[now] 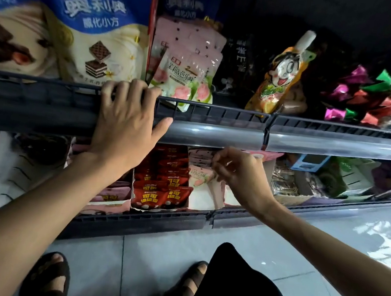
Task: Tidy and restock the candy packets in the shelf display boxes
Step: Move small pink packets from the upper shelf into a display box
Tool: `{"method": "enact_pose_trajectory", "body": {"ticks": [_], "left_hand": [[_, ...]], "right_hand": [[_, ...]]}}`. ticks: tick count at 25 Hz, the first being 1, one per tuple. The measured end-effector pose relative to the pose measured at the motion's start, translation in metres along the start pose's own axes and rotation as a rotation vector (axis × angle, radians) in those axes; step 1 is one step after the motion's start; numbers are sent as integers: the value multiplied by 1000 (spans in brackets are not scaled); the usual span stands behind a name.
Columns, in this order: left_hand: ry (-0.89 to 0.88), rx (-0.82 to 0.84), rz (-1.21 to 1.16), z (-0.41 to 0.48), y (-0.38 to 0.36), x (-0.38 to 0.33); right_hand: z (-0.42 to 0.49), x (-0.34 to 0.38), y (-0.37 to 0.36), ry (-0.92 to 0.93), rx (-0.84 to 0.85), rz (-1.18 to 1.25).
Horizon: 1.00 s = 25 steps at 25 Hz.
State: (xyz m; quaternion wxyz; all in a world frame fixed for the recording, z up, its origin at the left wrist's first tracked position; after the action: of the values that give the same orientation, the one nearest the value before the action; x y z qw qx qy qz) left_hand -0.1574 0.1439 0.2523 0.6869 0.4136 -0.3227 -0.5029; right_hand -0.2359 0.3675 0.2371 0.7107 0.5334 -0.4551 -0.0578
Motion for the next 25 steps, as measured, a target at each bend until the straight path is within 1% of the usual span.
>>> {"method": "enact_pose_trajectory", "body": {"ticks": [3,5,7,9,11,12,14,16,18,21,23,25], "left_hand": [[-5,47,-6,-1,4,1],[-4,61,-1,-2,7,1],[-9,63,10,-1,9,1],[-13,62,10,-1,9,0],[-12,67,3,0,9,1],[-11,69,1,1,8,1],[-6,75,0,2,7,2],[0,88,5,2,6,2],[4,95,4,2,5,2],[6,94,1,2,6,2],[0,90,-10,1,6,1],[-4,78,-16,1,6,2]], "right_hand": [[3,56,39,114,-67,-8],[28,80,61,159,-138,-38],[69,91,73,103,-136,-110],[109,90,74,-36,-66,-142],[132,88,66,-132,-15,-79],[138,88,62,-149,-25,-62],[142,88,59,-146,-89,-52],[141,89,59,-140,-134,19],[140,88,59,-153,-109,127],[138,94,58,-169,-60,209],[129,104,65,-141,-92,296],[111,116,80,-63,-153,368]]}}
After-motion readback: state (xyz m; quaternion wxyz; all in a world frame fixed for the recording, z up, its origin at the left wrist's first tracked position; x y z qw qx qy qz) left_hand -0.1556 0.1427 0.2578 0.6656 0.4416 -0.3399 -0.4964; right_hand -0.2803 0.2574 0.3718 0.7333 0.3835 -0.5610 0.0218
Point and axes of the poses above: each hand's wrist, its own z-axis towards the middle knuckle, its own y-axis out of the back of the hand, x = y × z, the point moved 2 cm from there along z, towards the middle knuckle, and after that the axes turned 12 degrees about x, right-handed, at the moved point
